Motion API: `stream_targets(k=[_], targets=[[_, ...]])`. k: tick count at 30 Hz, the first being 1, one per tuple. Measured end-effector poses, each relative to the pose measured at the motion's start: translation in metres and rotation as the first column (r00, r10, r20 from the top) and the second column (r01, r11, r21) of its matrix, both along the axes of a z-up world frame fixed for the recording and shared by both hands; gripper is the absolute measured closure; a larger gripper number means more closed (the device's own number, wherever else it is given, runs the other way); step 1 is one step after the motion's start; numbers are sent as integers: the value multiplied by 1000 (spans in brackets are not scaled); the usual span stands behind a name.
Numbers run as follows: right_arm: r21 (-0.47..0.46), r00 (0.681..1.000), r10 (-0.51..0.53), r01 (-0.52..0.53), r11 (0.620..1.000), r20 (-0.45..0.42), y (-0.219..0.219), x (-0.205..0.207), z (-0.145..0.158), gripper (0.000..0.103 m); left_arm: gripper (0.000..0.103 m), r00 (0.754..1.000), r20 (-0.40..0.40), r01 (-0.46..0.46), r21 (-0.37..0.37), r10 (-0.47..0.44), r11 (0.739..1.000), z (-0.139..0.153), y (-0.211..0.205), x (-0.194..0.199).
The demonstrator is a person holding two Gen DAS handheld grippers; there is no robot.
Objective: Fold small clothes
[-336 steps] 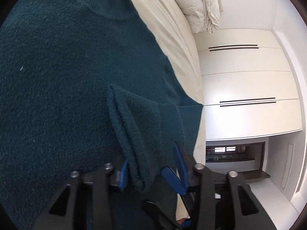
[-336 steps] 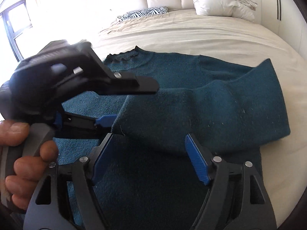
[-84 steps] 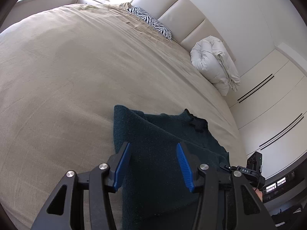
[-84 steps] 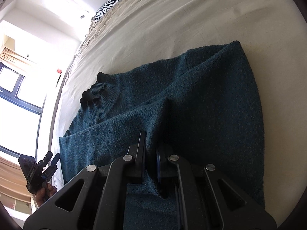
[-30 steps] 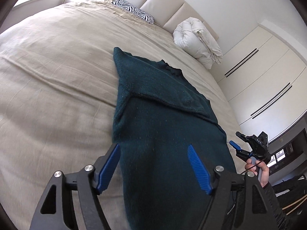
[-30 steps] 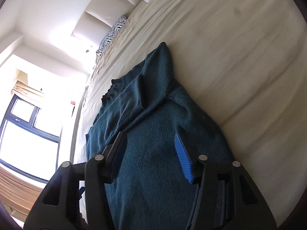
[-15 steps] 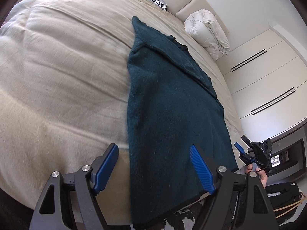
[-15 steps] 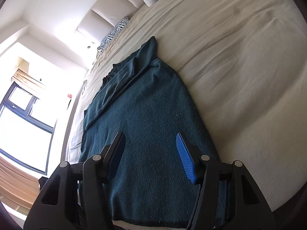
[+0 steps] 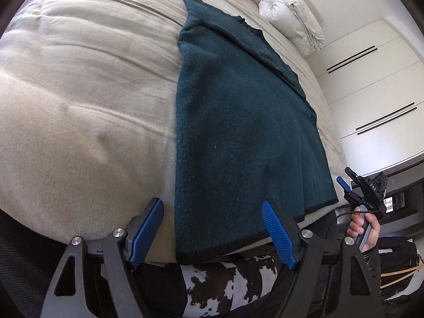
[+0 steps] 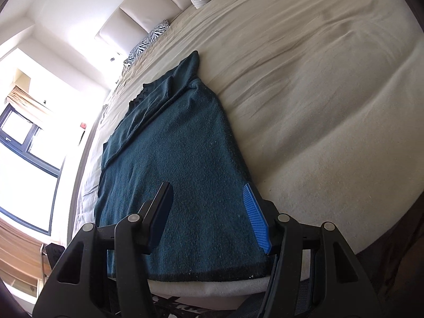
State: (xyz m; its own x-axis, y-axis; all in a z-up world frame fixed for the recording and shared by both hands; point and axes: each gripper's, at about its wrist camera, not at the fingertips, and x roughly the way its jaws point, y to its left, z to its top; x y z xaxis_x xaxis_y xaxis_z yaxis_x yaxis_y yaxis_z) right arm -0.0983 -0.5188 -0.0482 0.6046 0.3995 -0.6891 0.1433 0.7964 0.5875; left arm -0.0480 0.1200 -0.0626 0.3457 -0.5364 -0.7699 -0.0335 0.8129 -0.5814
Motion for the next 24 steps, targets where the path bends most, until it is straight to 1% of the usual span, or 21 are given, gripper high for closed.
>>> stream_targets(k=[4,6,10,14,17,20,22,24], targets=[[4,1000,-8,8,1000,-21,-7,-3,-4,48,26,1000,-10,-7,3,7,1000,0,0,2],[-8,1000,0,0,1000,-30,-7,-5,-4,48,27,1000,-14,-8,-3,8,1000,-1,0,3],[-32,998,12,-14,999,-65,-10,-9,-3,48,31,1000,-30,3,-5,-3,1000,-1,-3,5],[-34,995,29,-32,999,-94,-16,-15,-2,48,31,999,-36,11,-7,-12,1000,-2,-5,5],[-45,990,27,-34,998,-139,-20,-18,-8,48,32,999,-40,13,-12,-13,1000,-4,-6,4],[-12,987,34,-37,999,-159,-23,-20,-15,48,37,999,-48,16,-9,-16,1000,-4,-5,4],[3,986,35,-35,999,-161,-23,-20,-17,48,45,998,-56,14,-9,-14,1000,-6,-3,3],[18,986,34,-32,999,-161,-24,-21,-20,48,50,998,-63,10,-11,-11,1000,-6,0,2]])
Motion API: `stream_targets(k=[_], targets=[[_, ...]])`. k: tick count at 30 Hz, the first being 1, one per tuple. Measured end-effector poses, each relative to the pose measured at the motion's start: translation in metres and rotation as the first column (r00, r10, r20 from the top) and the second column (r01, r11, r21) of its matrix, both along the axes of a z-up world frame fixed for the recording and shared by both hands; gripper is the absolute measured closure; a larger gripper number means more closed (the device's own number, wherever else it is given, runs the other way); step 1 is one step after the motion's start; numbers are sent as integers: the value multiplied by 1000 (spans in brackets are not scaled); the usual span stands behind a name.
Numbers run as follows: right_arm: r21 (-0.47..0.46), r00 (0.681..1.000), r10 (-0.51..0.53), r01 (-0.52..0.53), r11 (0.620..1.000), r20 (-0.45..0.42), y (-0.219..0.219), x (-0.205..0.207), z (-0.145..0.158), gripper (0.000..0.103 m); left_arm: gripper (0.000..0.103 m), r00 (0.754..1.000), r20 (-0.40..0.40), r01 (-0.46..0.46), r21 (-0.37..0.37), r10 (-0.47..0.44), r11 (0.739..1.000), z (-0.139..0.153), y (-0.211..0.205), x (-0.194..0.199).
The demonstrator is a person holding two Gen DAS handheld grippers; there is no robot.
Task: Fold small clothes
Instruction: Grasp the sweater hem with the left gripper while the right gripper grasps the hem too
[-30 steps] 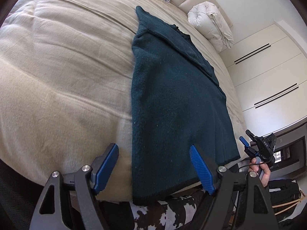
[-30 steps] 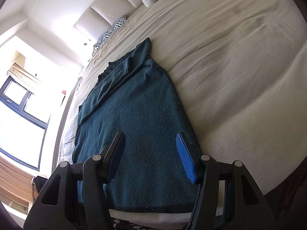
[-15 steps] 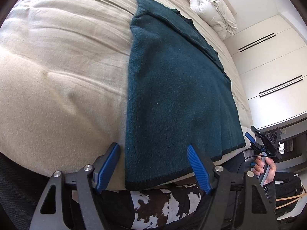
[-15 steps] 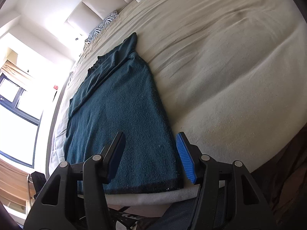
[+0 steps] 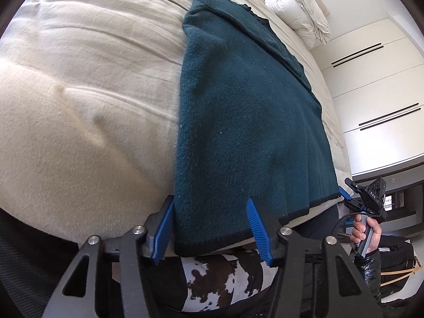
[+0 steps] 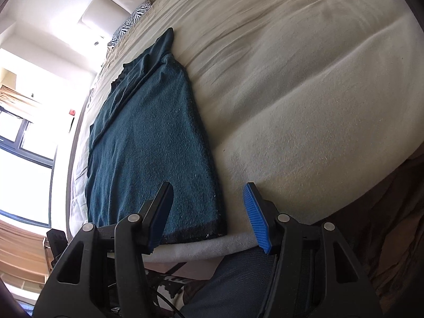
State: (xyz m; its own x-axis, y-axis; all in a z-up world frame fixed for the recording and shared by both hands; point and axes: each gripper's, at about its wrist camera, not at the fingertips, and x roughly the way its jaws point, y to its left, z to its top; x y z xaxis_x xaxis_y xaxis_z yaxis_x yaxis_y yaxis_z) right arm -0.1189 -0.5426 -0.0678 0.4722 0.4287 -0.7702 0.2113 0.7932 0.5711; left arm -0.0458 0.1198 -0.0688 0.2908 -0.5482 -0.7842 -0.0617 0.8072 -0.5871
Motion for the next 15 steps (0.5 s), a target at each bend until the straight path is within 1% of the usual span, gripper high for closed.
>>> stream_targets(k=[3,7,8,10,12,13,15], targets=[[10,1000,4,-4,1000,-5,1,0,-3,48,53,1000,-10,-2,-15,2,1000,-1,4,-2],[14,1000,12,-12,1000,-8,3,1,-4,48,55,1000,-12,4,-11,-4,1000,-1,4,-3],[14,1000,14,-14,1000,-9,3,1,-3,48,59,1000,-15,6,-7,-6,1000,-1,4,-3],[13,1000,19,-19,1000,-11,4,0,-3,48,76,1000,-23,6,0,-6,1000,-2,6,-3],[13,1000,25,-25,1000,-13,4,-1,-3,48,87,999,-33,1,3,-1,1000,-5,9,-3],[13,1000,27,-27,1000,-15,4,-1,-3,48,91,999,-35,-1,1,1,1000,-5,11,-4],[11,999,32,-31,999,-18,3,-1,-2,48,94,999,-34,-1,-3,1,1000,-5,13,-4]])
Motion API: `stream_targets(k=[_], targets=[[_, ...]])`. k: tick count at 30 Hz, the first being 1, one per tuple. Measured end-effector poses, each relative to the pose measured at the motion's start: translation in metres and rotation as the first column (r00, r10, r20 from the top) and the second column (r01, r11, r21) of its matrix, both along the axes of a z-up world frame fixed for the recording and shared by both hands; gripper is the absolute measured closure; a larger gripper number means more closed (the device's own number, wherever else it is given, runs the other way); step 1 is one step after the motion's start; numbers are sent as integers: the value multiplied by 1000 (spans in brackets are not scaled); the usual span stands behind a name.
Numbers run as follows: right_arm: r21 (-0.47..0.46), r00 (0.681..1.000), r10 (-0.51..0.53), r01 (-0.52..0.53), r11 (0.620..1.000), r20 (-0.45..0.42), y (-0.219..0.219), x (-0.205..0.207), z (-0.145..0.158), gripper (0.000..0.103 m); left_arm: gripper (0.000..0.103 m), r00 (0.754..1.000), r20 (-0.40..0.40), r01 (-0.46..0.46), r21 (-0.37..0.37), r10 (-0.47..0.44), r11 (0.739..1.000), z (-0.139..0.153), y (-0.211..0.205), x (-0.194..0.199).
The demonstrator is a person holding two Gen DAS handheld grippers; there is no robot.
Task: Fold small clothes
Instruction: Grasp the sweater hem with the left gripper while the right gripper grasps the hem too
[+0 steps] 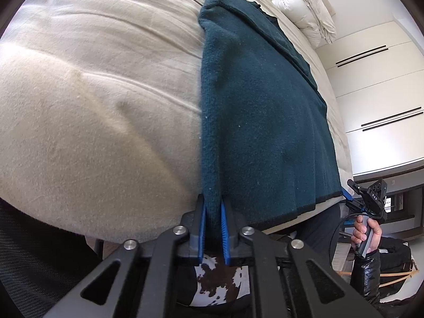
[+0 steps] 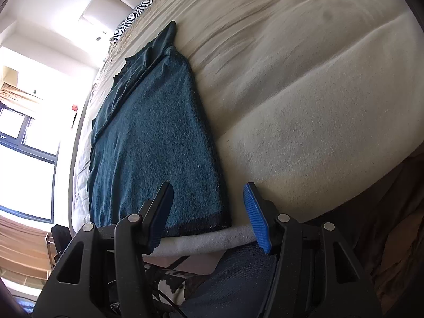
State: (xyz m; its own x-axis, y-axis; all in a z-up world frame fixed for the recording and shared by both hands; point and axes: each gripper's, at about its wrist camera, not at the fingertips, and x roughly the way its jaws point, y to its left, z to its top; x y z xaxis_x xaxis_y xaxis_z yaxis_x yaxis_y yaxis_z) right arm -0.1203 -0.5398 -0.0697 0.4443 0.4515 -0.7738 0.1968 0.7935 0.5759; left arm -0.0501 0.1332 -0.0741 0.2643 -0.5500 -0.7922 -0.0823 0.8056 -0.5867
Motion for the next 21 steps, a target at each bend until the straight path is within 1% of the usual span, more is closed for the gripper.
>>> stream_targets(k=[8,11,16,17,19,21], targets=[[-19,998,54,-55,998,-44,4,3,2,48,96,1000,20,-2,-5,2,1000,5,5,0],[-3,996,66,-66,998,-66,2,4,-3,48,96,999,29,-22,-13,22,1000,8,10,0],[51,995,78,-75,996,-66,1,9,-14,48,96,999,35,-29,-27,30,999,10,13,-2],[63,995,78,-74,995,-67,1,11,-17,50,96,999,37,-31,-30,32,999,10,14,-2],[93,995,75,-68,993,-66,0,14,-22,51,96,999,37,-37,-38,38,999,9,17,-3],[108,995,76,-69,992,-64,0,15,-25,61,96,998,35,-41,-45,42,998,8,19,-4]])
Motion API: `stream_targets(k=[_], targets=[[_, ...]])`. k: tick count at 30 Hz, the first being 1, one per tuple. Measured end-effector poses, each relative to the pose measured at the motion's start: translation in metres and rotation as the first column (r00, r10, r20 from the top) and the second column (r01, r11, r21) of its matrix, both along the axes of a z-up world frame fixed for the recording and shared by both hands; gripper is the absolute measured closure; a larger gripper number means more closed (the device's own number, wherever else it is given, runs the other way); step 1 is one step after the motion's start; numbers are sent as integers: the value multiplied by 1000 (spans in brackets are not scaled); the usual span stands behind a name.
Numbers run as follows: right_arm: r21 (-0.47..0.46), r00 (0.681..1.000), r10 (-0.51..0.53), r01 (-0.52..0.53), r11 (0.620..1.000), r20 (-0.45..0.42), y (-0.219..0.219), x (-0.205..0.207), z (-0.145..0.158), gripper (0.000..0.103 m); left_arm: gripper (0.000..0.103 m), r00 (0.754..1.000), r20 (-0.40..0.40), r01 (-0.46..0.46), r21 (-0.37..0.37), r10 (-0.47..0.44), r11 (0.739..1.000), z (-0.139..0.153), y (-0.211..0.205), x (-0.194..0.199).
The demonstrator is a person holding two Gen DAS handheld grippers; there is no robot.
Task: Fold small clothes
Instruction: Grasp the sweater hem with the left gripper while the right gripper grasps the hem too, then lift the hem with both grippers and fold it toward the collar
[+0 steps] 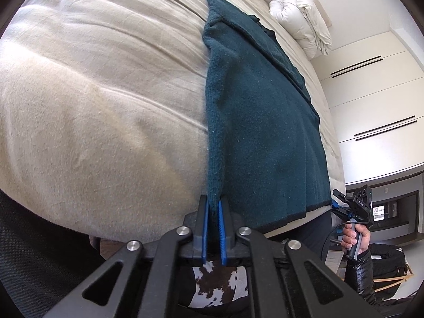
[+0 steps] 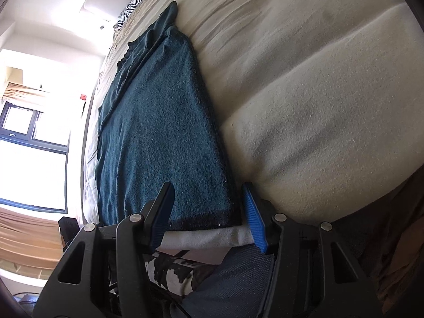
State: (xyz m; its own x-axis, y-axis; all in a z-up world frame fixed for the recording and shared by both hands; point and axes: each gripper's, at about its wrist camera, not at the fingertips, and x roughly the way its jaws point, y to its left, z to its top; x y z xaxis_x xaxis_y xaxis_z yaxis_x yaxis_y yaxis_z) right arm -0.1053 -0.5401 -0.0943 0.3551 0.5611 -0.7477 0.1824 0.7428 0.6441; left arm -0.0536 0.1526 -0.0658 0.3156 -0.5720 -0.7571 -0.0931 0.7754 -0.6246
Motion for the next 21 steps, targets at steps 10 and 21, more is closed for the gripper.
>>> stream_targets(k=[10,21], targets=[[-22,1000,10,-10,1000,-6,2,-4,-5,95,97,1000,4,5,8,-5,1000,2,-2,0],[-85,999,20,-17,996,36,10,-8,11,97,97,1000,20,19,18,-19,1000,3,-10,-2]])
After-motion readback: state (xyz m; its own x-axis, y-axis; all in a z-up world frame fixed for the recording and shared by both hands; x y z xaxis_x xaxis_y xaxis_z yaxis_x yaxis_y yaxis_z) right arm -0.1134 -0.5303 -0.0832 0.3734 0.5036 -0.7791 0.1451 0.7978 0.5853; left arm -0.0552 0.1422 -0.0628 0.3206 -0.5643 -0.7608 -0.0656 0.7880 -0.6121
